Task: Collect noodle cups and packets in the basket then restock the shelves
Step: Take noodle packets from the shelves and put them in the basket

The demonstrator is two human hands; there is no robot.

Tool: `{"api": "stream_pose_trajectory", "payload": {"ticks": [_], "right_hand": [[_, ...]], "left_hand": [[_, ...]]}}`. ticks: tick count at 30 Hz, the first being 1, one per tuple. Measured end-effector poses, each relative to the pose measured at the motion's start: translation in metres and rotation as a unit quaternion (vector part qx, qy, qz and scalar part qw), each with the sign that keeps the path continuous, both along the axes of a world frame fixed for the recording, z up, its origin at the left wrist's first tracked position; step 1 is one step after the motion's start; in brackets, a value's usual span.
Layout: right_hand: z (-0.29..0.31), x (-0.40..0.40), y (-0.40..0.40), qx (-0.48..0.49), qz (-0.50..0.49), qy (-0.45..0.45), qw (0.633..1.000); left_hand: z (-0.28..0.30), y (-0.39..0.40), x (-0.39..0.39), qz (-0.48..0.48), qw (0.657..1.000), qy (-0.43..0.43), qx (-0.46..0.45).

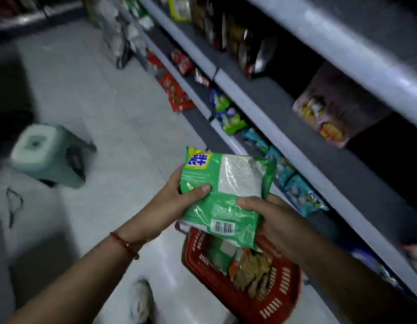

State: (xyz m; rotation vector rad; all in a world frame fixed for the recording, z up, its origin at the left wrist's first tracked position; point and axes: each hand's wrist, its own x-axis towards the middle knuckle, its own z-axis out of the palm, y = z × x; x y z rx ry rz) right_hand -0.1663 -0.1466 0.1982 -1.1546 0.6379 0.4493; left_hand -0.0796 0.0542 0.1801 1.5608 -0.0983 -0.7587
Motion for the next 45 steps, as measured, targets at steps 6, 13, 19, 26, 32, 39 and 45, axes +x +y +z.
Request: {"api": "stream_pose_trajectory", "payload": {"ticks": [6, 13, 19, 26, 32, 39, 45], "right_hand": [[0.175, 0.03, 0.081, -0.101, -0.028, -0.174, 0.979], [0.307, 0.047, 0.147, -0.218, -0.138, -0.316, 0.913], [0.381, 0.061, 0.144, -0.265, -0.228, -0.4, 0.847], [0.403, 0.103, 0.112, -0.276, -0.255, -0.423, 0.825], [0.411, 0.186, 0.105, -0.282, -0.223, -0.418, 0.834], [0.419, 0.312, 0.114, -0.303, -0.197, -0.436, 0.824], [0.409, 0.447, 0.11, -0.337, -0.204, -0.42, 0.818]], "left_hand": [[0.17, 0.074, 0.046, 0.013, 0.977, -0.213, -0.028], [0.307, 0.122, 0.076, 0.048, 0.914, -0.391, -0.101], [0.399, 0.1, 0.098, 0.038, 0.886, -0.438, -0.147], [0.414, 0.074, 0.138, -0.028, 0.88, -0.455, -0.133], [0.415, 0.083, 0.204, -0.035, 0.886, -0.444, -0.126], [0.427, 0.092, 0.318, -0.008, 0.891, -0.432, -0.137], [0.415, 0.07, 0.469, -0.025, 0.894, -0.429, -0.126]]}}
